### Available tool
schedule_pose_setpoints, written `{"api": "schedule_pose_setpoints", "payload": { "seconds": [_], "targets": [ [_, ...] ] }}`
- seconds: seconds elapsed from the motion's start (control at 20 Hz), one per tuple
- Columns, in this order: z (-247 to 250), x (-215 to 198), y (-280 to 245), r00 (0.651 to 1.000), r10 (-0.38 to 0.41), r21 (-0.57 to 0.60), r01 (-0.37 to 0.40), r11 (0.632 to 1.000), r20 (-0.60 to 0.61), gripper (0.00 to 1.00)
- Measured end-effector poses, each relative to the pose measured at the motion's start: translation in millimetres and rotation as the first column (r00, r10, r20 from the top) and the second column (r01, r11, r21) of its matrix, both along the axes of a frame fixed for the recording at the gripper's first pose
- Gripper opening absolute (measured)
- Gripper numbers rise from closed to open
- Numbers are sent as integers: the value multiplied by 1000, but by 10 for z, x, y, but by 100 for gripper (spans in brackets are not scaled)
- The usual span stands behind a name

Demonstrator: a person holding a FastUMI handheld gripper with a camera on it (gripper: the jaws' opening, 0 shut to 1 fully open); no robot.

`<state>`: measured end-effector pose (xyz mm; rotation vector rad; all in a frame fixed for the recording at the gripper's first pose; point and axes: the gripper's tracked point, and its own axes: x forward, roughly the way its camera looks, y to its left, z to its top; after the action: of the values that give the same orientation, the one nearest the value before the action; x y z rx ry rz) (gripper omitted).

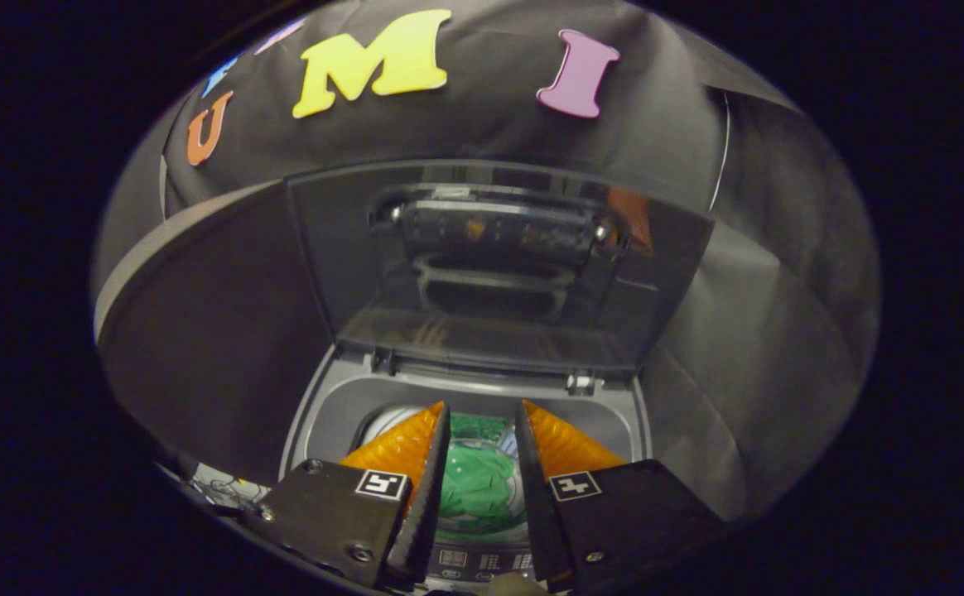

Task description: Put the clothes into the washing machine and then close the washing machine lid.

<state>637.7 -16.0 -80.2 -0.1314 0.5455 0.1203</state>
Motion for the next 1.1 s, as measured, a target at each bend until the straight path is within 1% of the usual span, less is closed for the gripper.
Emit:
{"api": "schedule_pose_setpoints", "payload": {
  "seconds": [0.35, 0.65, 0.95, 1.1],
  "targets": [
    [817, 180, 74, 992, -11, 77, 1, 997, 129, 49],
    [1310, 452, 135, 977, -19, 97, -1, 995, 210, 49],
    [1663, 812, 212, 967, -36, 122, 5, 993, 252, 49],
    [1667, 968, 261, 969, -39, 131, 7, 991, 244, 49]
  ]
}}
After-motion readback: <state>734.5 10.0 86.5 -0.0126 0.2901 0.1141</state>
